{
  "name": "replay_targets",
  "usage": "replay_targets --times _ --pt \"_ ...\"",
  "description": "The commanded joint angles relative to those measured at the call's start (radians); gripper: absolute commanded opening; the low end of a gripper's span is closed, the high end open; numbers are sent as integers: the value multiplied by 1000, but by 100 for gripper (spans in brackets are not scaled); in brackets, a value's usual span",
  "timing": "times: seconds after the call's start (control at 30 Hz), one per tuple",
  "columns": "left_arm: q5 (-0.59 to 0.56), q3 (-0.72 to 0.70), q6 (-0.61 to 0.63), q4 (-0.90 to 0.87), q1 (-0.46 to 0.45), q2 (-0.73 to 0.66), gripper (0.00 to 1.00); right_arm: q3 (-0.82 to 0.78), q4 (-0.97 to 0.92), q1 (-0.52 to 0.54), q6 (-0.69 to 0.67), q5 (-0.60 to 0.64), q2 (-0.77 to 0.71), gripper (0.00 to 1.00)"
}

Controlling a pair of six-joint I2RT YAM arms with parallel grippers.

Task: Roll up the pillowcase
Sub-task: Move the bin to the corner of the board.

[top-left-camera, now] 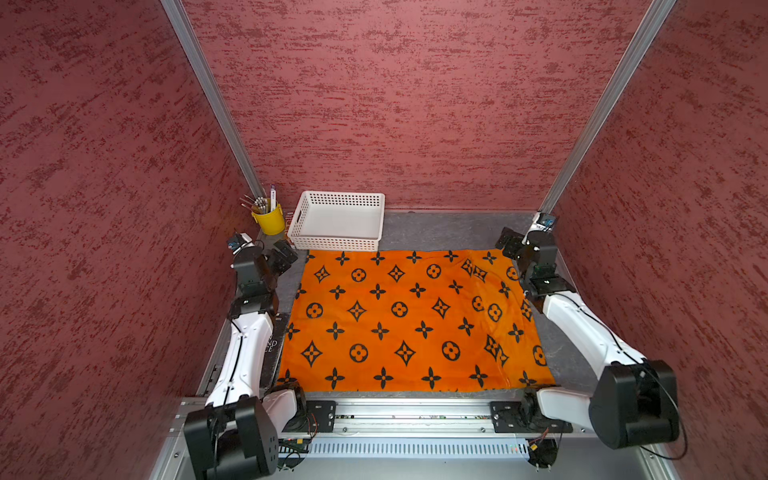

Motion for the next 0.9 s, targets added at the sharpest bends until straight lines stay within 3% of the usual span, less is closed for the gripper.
replay_targets --times 0.0,0.1,0.2,0.33,0.4,0.7,0.87 --pt "82 150 -51 -281 23 149 100 68 -222 2 70 -78 54 99" --pt "156 238 -43 -336 39 291 100 133 -269 2 106 -114 114 99" --pt "227 228 -46 -254 44 371 100 209 -343 2 121 -138 199 99" --pt "335 317 -26 -263 39 531 71 298 -433 3 128 -167 286 99" --pt "359 359 -12 -274 32 601 64 308 -441 2 131 -166 301 99" --pt "325 533 87 -287 2 823 52 324 -474 2 115 -153 320 99" --pt "282 638 107 -318 -5 925 52 343 -499 2 107 -140 331 99"
